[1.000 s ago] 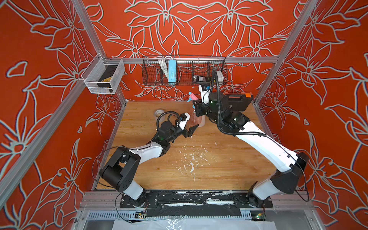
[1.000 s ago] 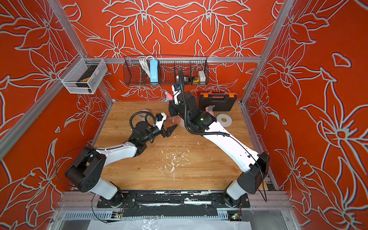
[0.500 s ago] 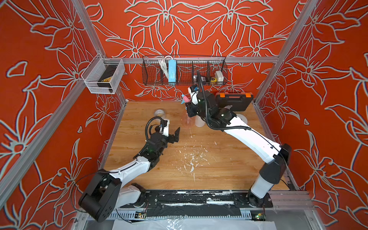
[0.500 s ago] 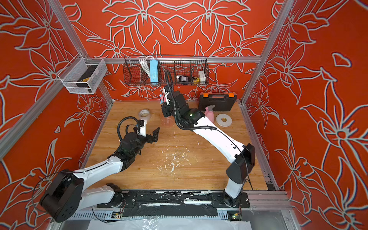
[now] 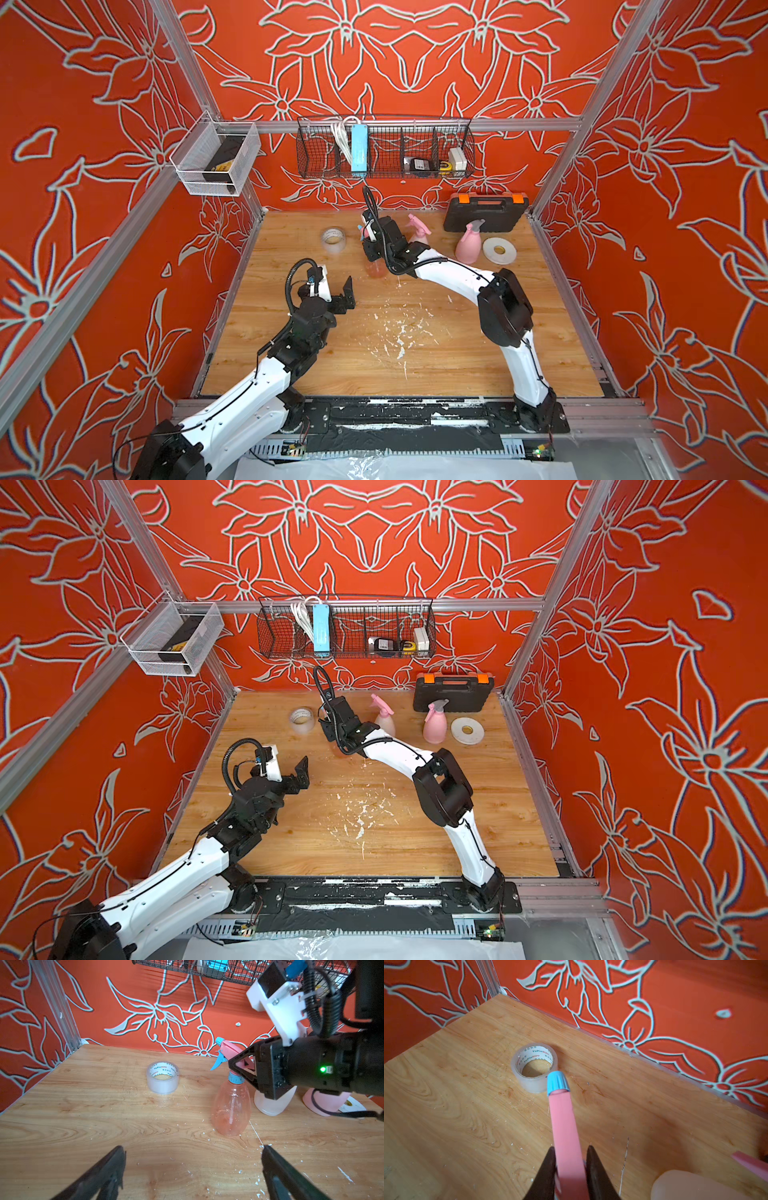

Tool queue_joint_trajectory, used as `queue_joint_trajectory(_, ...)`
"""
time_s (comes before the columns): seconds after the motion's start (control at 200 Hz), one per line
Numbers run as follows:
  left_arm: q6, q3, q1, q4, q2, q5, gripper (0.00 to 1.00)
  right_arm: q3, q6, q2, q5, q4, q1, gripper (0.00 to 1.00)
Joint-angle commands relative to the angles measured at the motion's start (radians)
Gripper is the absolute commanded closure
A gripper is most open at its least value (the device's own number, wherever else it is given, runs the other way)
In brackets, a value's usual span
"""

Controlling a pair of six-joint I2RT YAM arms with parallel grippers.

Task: Attach spray nozzles to spray bottles
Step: Place the spray bottle at the center of the board, then reset both arms

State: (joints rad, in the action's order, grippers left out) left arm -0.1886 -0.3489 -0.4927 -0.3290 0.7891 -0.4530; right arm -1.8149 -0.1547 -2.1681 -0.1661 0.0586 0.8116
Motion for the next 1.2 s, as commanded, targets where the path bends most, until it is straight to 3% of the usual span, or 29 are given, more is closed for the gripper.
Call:
queue_joint_trajectory(0.0, -0.022, 0.025, -0.004, 0.01, -0.035, -0.037, 0.02, -0.008, 0.05, 0.001, -0.007, -0.168, -0.009, 0.95)
queue_joint_trajectory(0.105, -0.028, 0.032, -0.004, -0.01, -0.038, -0.041, 0.02, 0.014, 0.049, -0.003, 0.016, -0.177, -0.009, 0.9)
queue_joint_trajectory(0.23, -0.048, 0.016, -0.004, -0.006, -0.012, -0.048, 0.02, 0.111, 0.034, 0.036, 0.02, -0.227, -0.009, 0.76)
queue_joint_trajectory(0.52, -0.024, -0.065, -0.003, -0.064, 0.099, -0.105, 0.02, 0.309, 0.004, 0.185, 0.041, -0.293, -0.008, 0.32)
queue_joint_trajectory(0.706, -0.009, -0.085, 0.003, -0.114, 0.171, -0.149, 0.02, 0.429, 0.007, 0.362, 0.063, -0.271, -0.005, 0.23)
queue_joint_trajectory(0.816, 0.036, -0.046, 0.031, -0.216, 0.177, -0.119, 0.02, 0.501, -0.006, 0.505, 0.051, -0.205, -0.005, 0.2)
queue_joint_trajectory(0.871, 0.055, -0.038, 0.077, -0.24, 0.186, -0.077, 0.02, 0.522, -0.01, 0.601, 0.008, -0.138, -0.006, 0.14)
queue_joint_trajectory(0.906, 0.064, -0.039, 0.118, -0.234, 0.191, -0.046, 0.02, 0.523, -0.014, 0.656, -0.042, -0.074, -0.007, 0.03)
queue_joint_trajectory(1.066, 0.155, 0.005, 0.291, -0.271, 0.259, 0.088, 0.03, 0.554, 0.096, 0.862, -0.284, 0.154, -0.082, 0.03)
queue_joint_trajectory(1.196, 0.198, 0.087, 0.346, -0.37, 0.261, 0.094, 0.03, 0.808, 0.076, 1.053, -0.575, 0.136, -0.213, 0.03)
